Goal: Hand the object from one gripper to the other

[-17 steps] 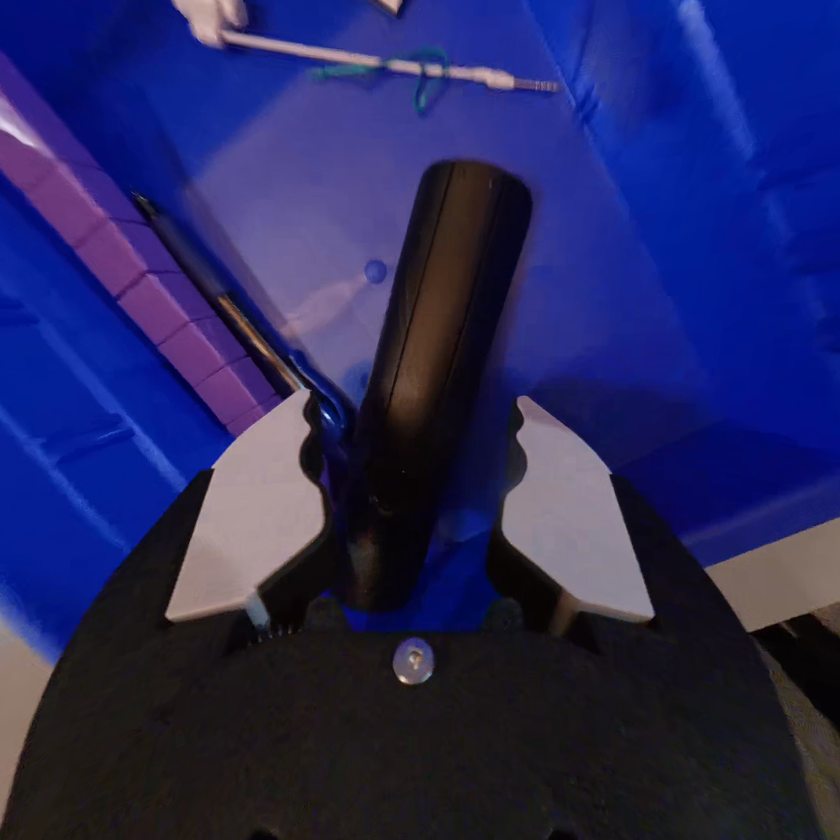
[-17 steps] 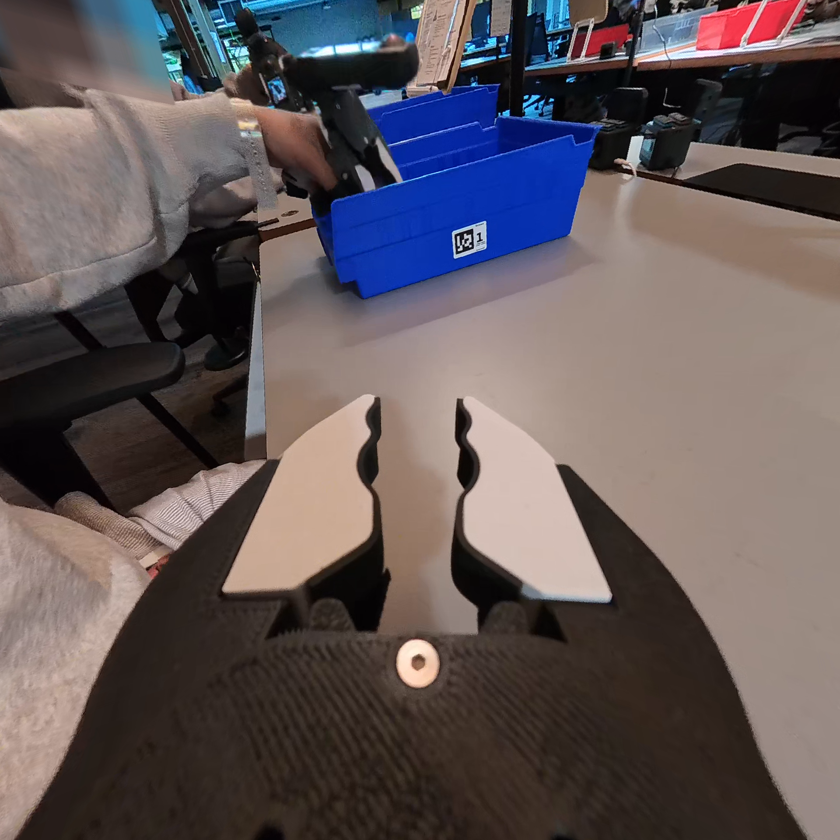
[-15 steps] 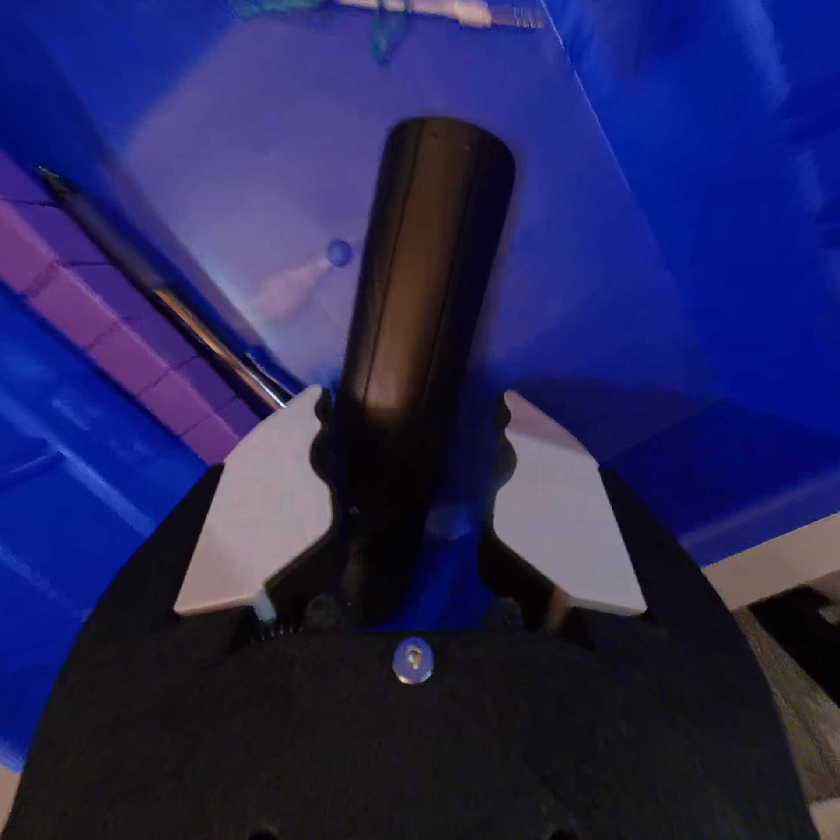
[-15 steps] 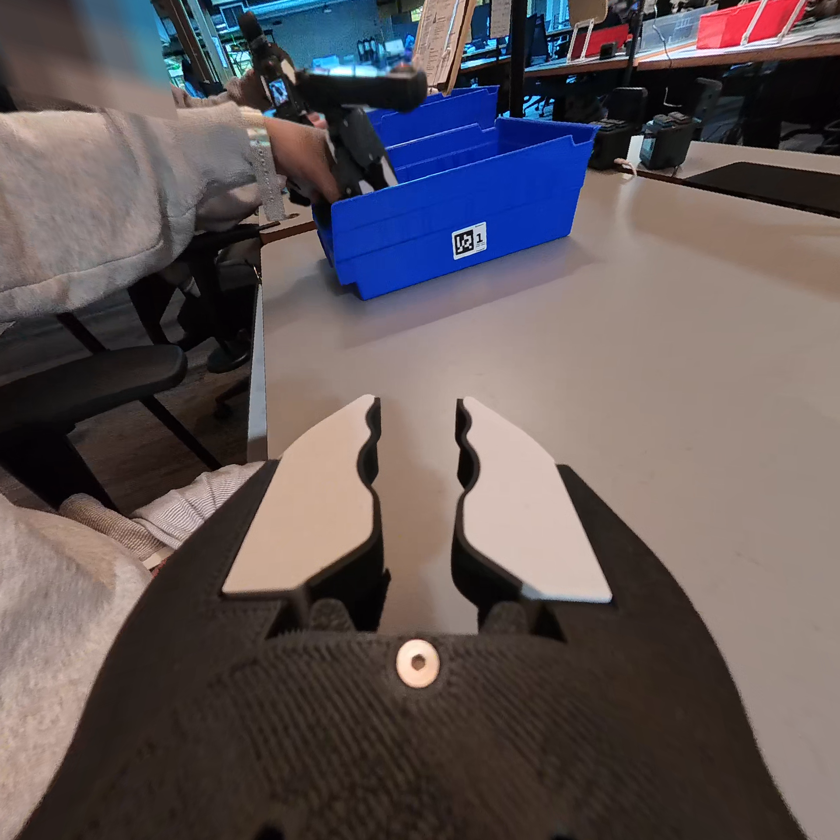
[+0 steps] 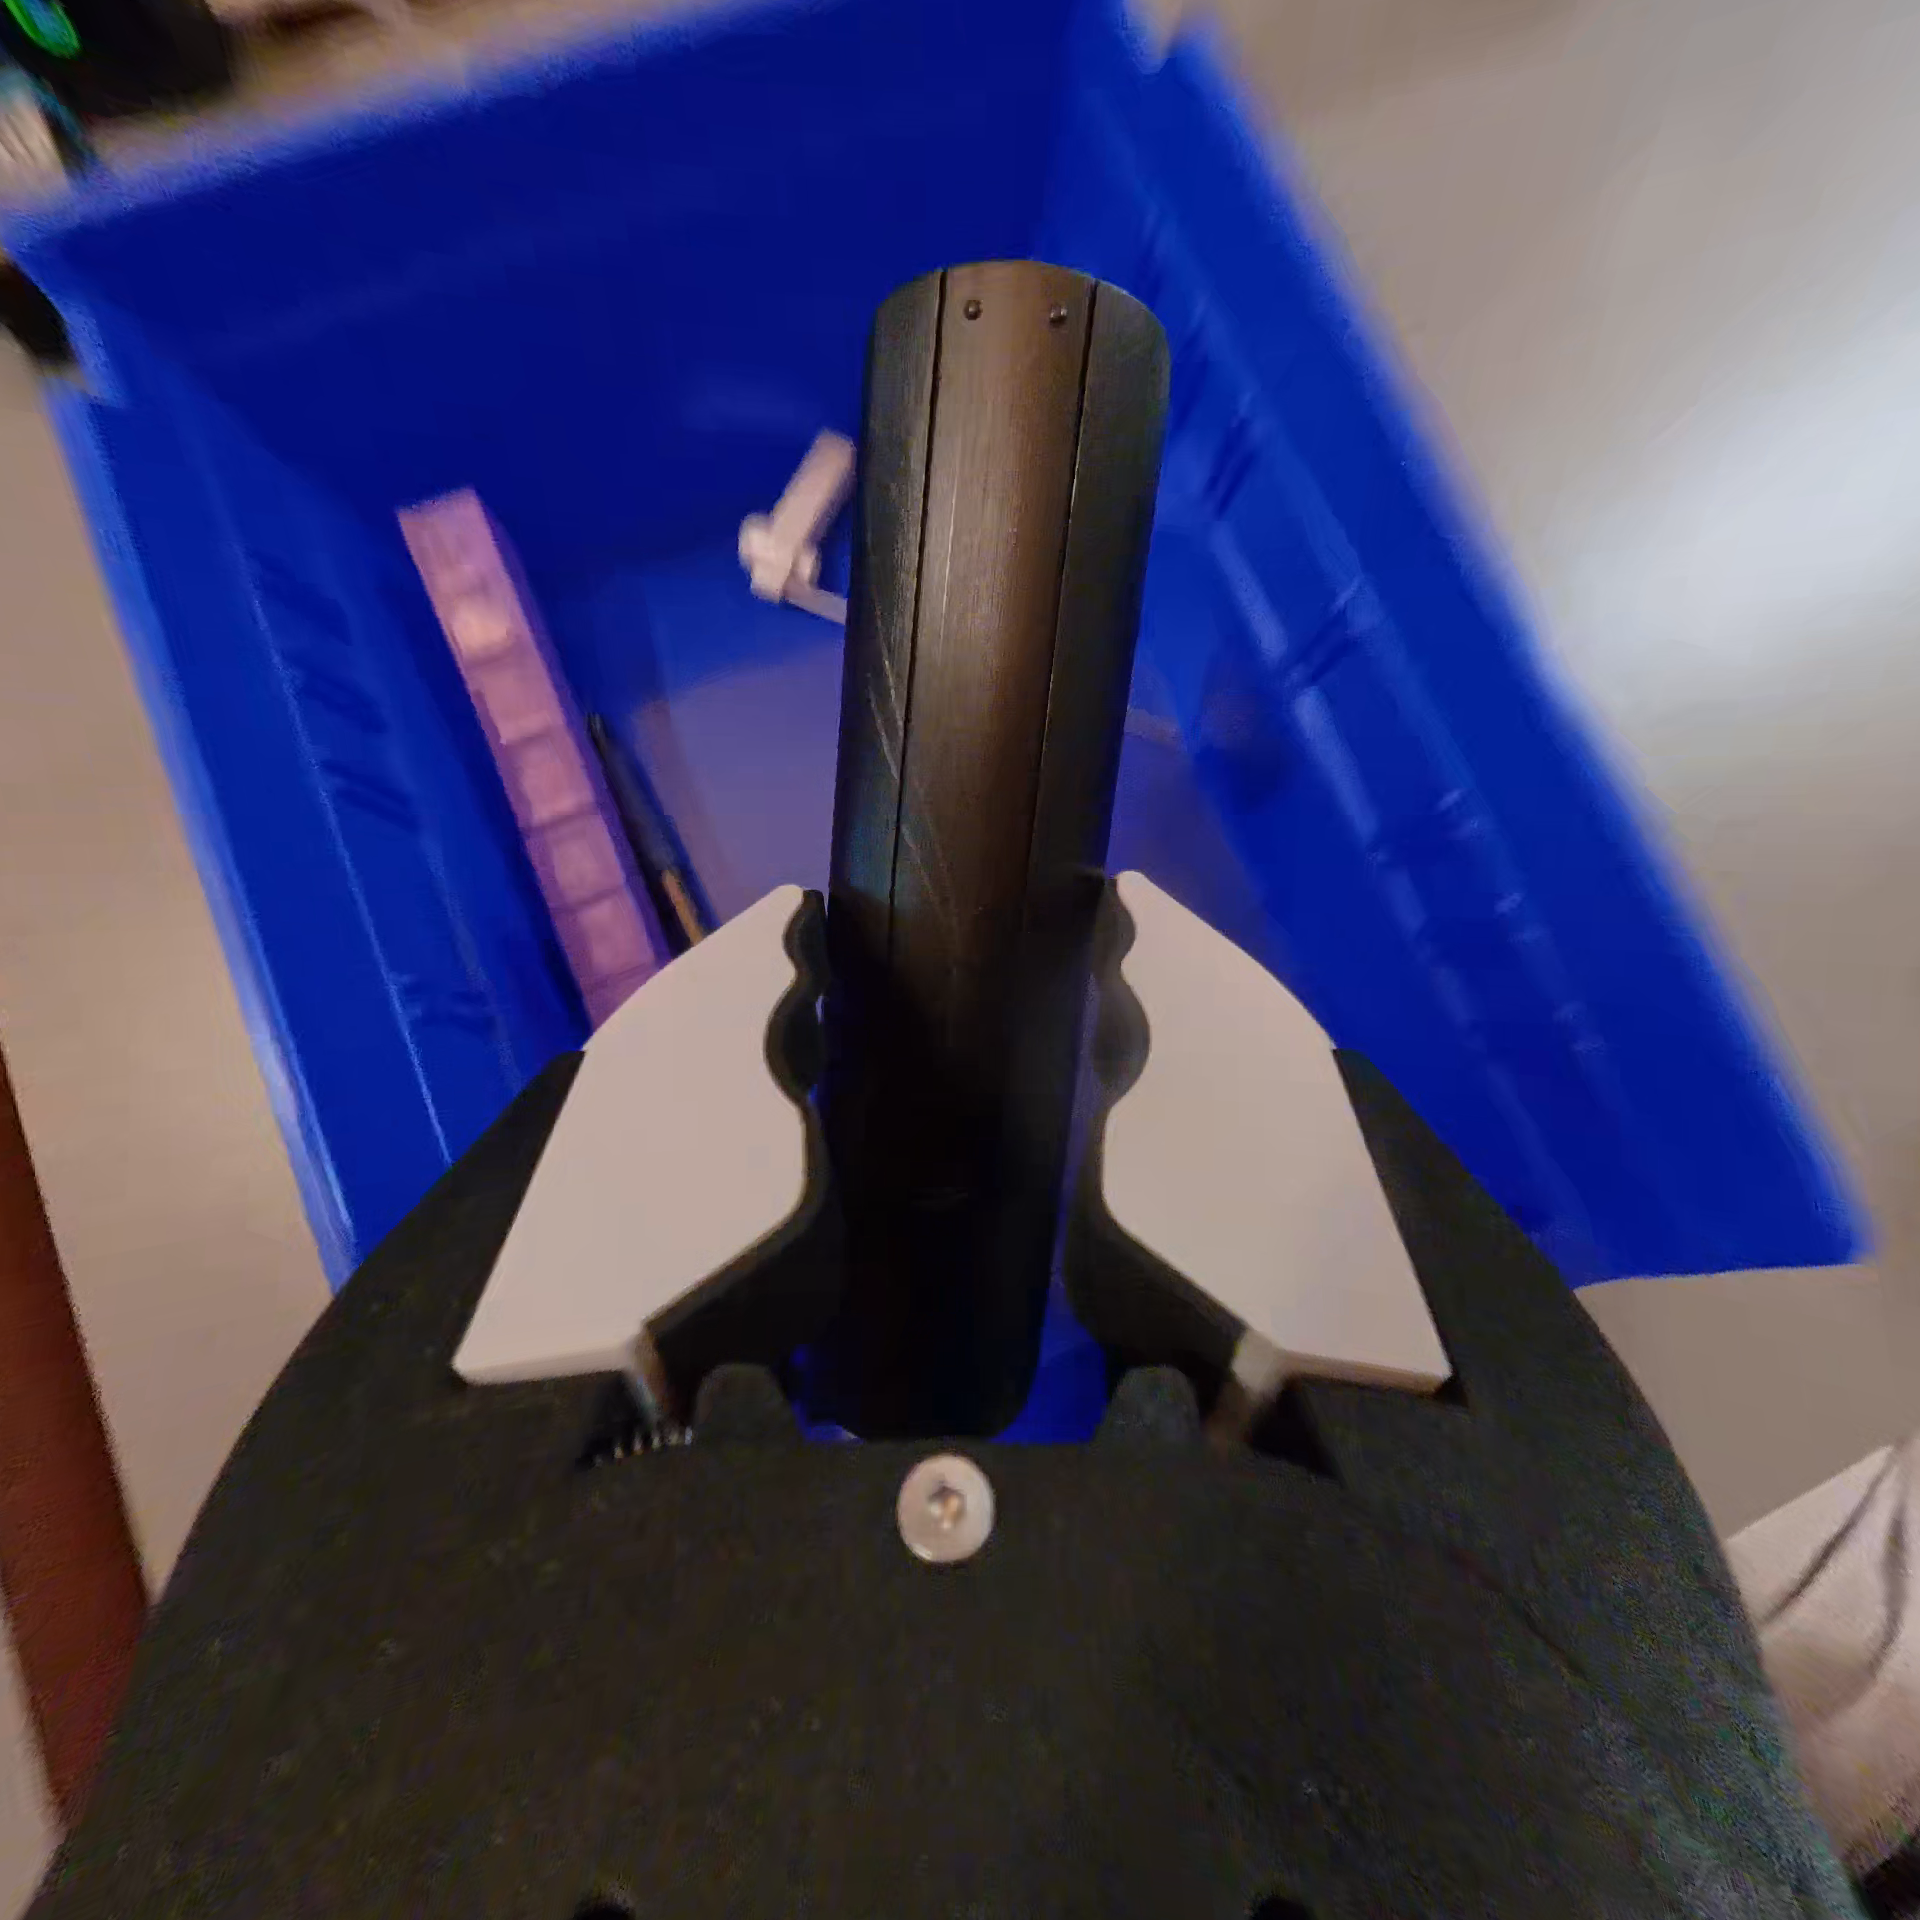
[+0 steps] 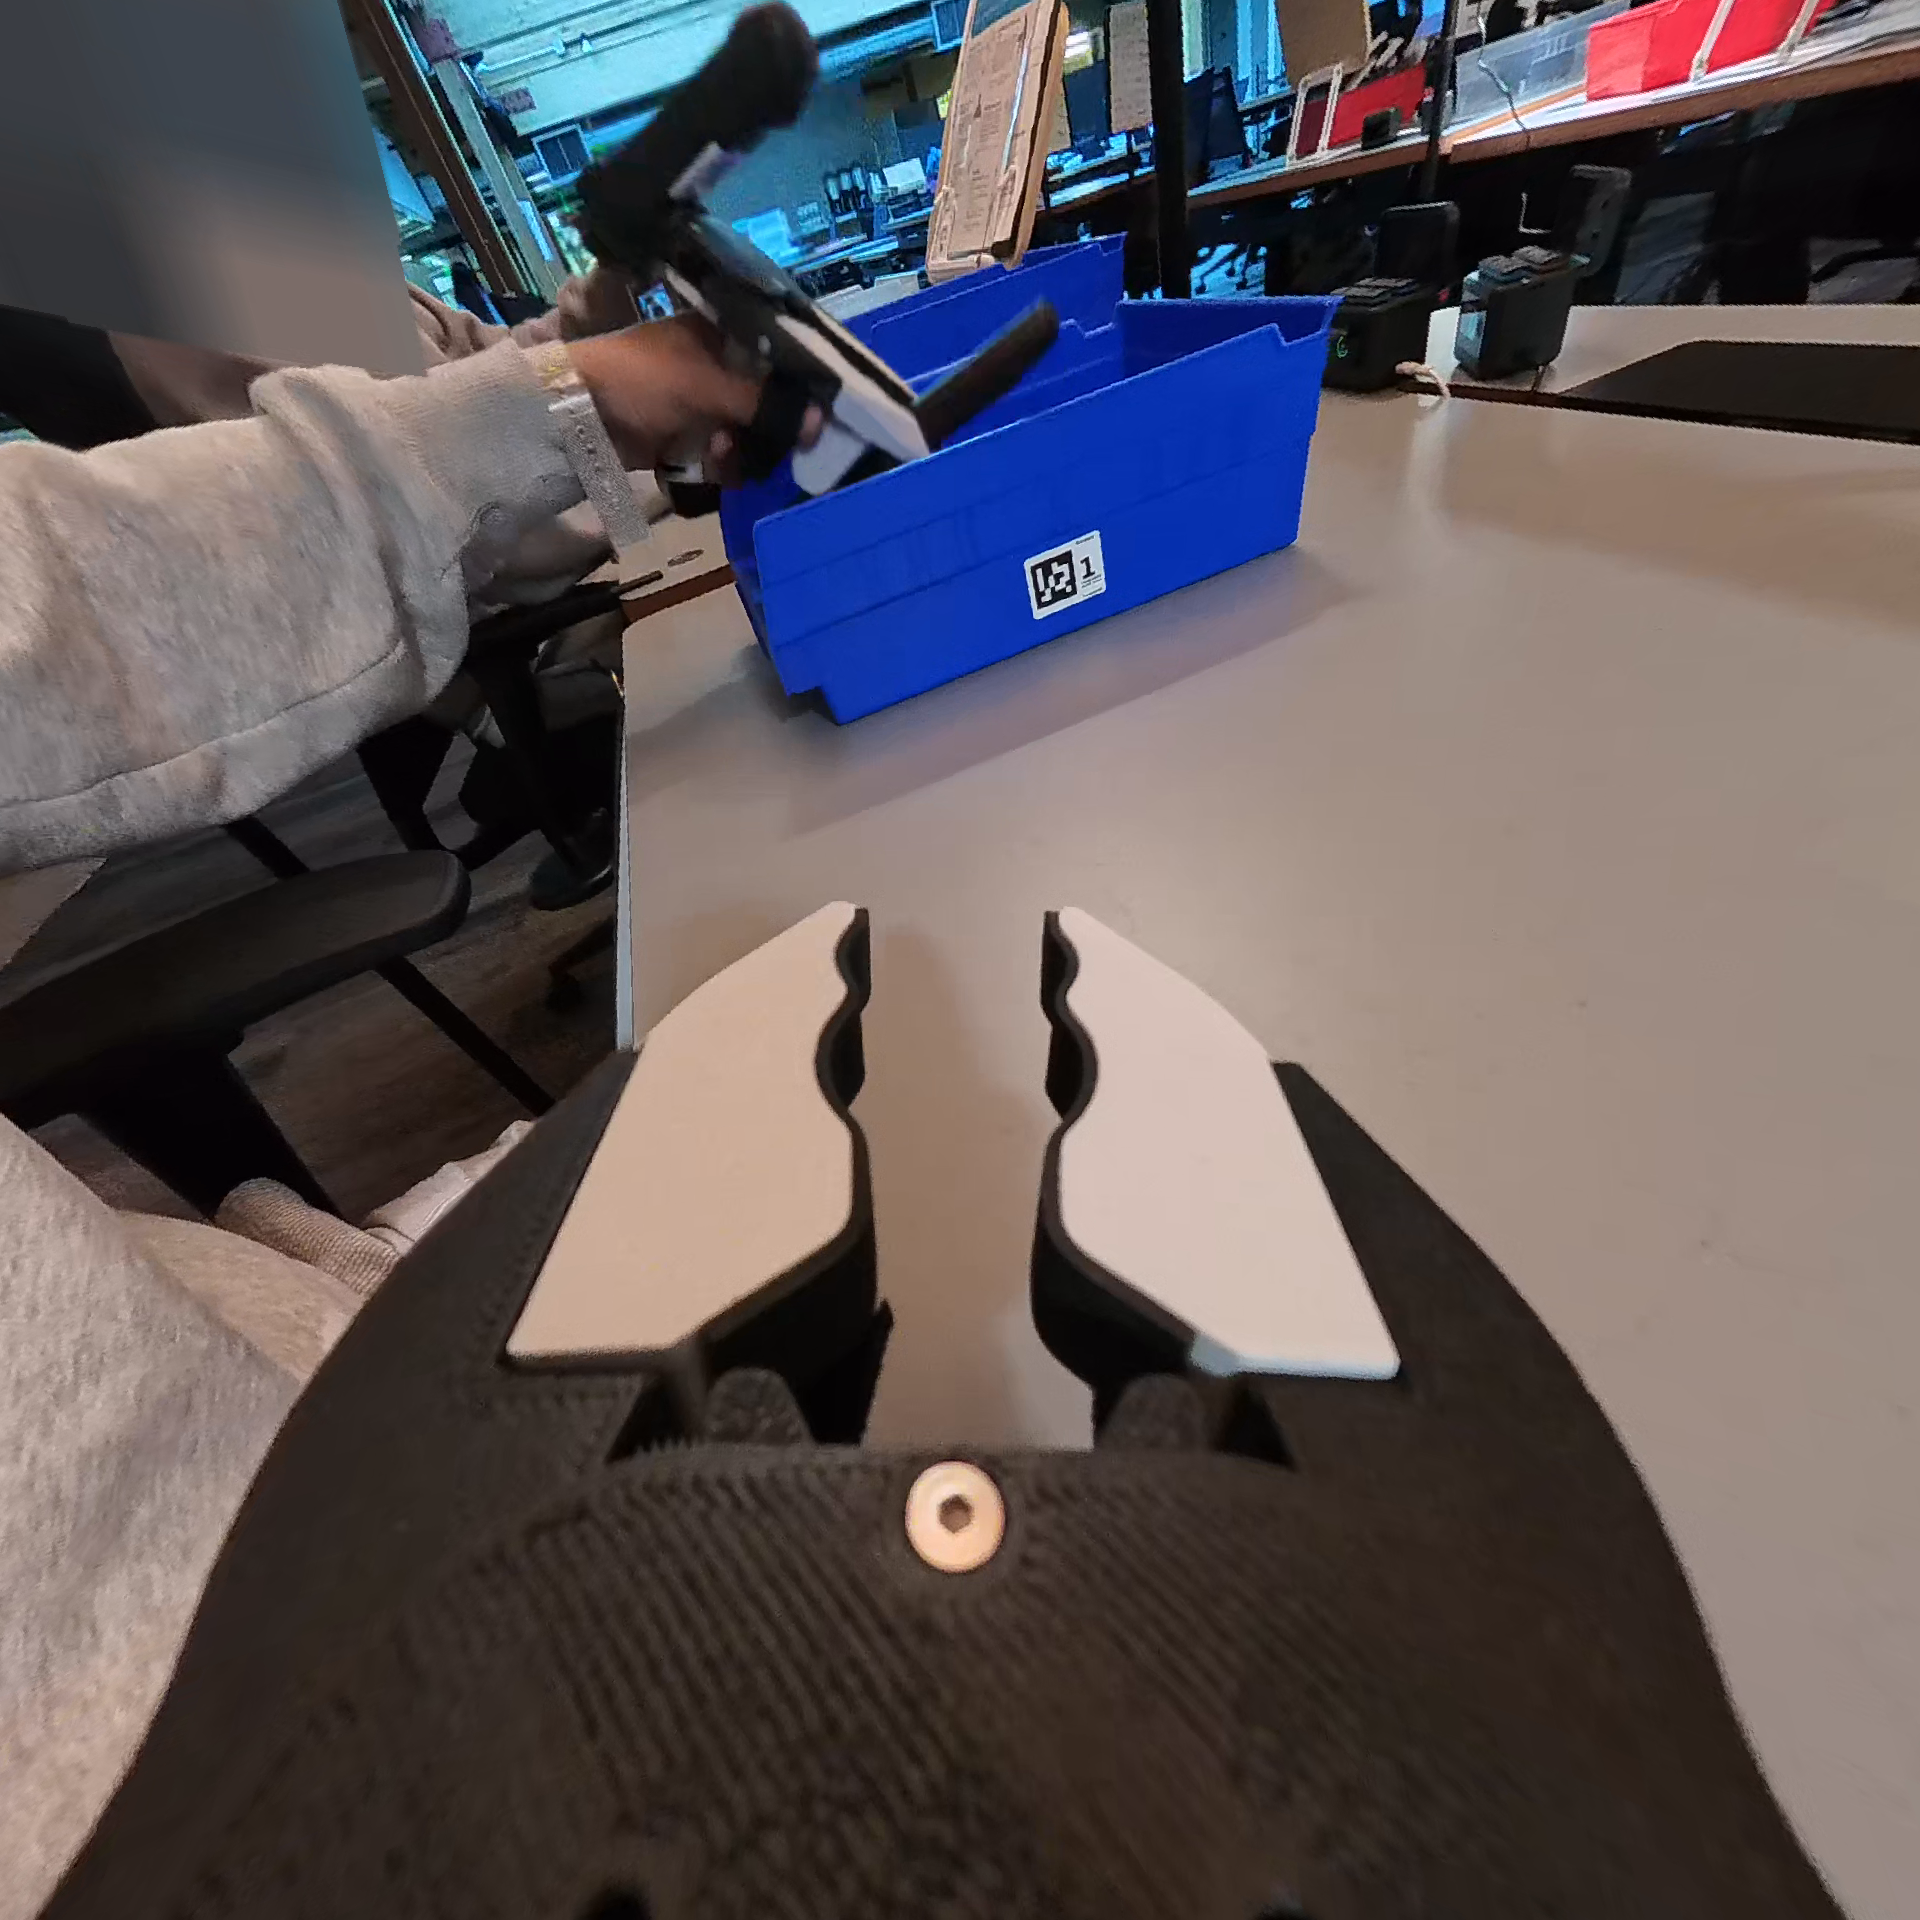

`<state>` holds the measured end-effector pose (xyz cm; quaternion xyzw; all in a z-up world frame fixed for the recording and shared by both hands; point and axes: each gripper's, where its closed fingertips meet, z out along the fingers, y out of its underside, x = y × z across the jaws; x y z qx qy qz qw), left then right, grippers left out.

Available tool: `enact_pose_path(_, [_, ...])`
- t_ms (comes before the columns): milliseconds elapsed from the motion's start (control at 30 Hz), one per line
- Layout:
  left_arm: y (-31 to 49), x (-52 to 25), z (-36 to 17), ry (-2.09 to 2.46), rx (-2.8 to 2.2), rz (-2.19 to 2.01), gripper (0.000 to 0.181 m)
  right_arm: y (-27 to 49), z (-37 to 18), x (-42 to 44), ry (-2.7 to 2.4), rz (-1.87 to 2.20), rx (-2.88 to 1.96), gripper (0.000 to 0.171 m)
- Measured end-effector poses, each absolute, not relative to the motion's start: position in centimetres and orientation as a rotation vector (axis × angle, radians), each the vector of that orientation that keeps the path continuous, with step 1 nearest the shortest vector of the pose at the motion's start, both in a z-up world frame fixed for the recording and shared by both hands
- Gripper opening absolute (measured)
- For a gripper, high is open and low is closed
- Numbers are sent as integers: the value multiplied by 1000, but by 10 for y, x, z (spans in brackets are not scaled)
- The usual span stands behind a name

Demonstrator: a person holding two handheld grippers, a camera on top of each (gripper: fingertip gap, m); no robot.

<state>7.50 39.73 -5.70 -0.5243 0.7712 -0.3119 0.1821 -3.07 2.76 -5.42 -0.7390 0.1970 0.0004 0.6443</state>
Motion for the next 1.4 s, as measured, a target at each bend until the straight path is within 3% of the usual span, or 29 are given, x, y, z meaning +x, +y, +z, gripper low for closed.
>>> enact_pose_path(33, [388, 77, -41, 2122, -1464, -985, 52, 27, -54, -30, 453, 6, -1680, 32])
enact_pose_path(233, [275, 56, 56, 1905, -1163, -1618, 51, 26, -55, -27, 482, 62, -1661, 32])
enact_pose_path(367, [190, 29, 86, 1810, -954, -1962, 51, 23, -51, -26, 487, 132, -1614, 35])
enact_pose_path(567, [86, 22, 42, 1755, -887, -2094, 51, 9, -34, -12, 476, 20, -1529, 39])
enact_pose_path(733, [3, -14, 10, 1928, -732, -2354, 51, -16, 22, -19, 388, -121, -1330, 53])
enact_pose_path(900, [-20, -37, -11, 2063, -646, -2393, 51, -33, 38, -39, 354, -61, -1237, 73])
enact_pose_path(1100, [-37, -47, -16, 2138, -580, -2490, 51, -36, 25, -45, 345, -42, -1296, 82])
enact_pose_path(1300, [-61, -73, -18, 2228, -479, -2634, 51, -42, 34, -46, 340, -34, -1261, 80])
enact_pose_path(1400, [-66, -78, -21, 2252, -454, -2620, 51, -37, 29, -52, 318, -6, -1316, 57])
